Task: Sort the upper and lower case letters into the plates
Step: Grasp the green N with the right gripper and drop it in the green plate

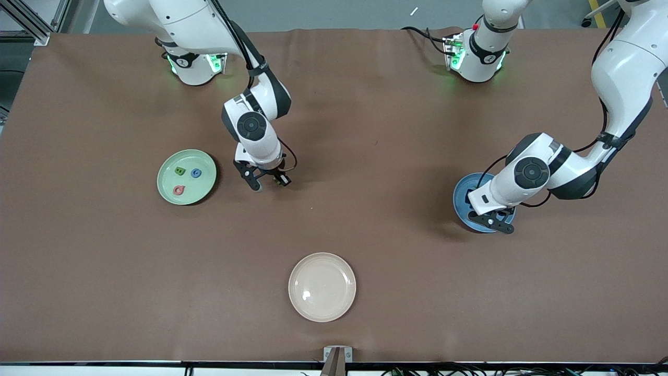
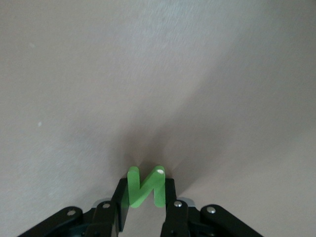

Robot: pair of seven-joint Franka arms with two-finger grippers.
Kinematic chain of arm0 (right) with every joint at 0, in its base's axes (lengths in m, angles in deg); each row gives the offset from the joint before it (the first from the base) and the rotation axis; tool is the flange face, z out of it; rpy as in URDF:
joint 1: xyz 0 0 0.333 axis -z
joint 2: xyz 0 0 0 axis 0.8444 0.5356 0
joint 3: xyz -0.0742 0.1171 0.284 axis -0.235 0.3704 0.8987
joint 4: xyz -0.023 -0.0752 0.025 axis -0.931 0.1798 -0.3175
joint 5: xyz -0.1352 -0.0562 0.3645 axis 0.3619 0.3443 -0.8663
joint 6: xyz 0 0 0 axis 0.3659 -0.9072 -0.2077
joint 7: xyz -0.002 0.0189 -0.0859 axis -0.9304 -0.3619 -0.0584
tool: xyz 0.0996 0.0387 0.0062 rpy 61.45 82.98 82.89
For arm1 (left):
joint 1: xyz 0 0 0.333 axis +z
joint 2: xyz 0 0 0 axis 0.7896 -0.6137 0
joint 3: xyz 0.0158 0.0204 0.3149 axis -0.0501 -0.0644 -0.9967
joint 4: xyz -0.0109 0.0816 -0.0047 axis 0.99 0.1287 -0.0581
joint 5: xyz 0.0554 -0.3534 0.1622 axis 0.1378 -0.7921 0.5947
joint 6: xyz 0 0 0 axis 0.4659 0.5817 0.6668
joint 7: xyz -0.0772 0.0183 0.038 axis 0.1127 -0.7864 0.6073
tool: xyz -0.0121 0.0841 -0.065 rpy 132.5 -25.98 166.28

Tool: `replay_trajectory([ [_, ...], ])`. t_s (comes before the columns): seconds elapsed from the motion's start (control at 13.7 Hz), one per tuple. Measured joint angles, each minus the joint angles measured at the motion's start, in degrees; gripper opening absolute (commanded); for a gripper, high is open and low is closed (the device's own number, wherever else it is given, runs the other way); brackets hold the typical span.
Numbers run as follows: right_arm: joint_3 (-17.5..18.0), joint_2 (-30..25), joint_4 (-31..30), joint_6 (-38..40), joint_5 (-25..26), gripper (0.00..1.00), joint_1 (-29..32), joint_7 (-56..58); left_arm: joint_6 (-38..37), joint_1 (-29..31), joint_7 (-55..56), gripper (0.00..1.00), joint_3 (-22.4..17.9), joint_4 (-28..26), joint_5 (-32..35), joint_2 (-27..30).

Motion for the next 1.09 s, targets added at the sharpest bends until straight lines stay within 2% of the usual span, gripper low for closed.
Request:
replay_trajectory([
  [0.22, -0.65, -2.78, 1.05, 8.93, 0.01, 0.0, 4.16, 9.02, -1.25, 0.42, -1.18, 1.0, 0.82, 0.83, 0.0, 0.47],
  [0.51, -1.02, -9.24, 1.27, 19.14, 0.18, 0.0, 11.77, 24.11, -7.52, 0.62, -1.19, 1.0, 3.97, 3.86, -3.01, 1.15],
  [0.88, -1.3, -12.57, -1.49, 19.84, 1.52, 0.0, 19.81, 38.96, -10.61, 0.63, -1.19, 1.0, 5.6, 6.34, -4.92, 1.44],
  [1.09, -1.29, -12.56, -5.14, 14.22, 1.76, 0.0, 22.81, 45.02, -11.2, 0.82, -1.73, 1.0, 5.67, 6.89, -7.37, 1.44],
])
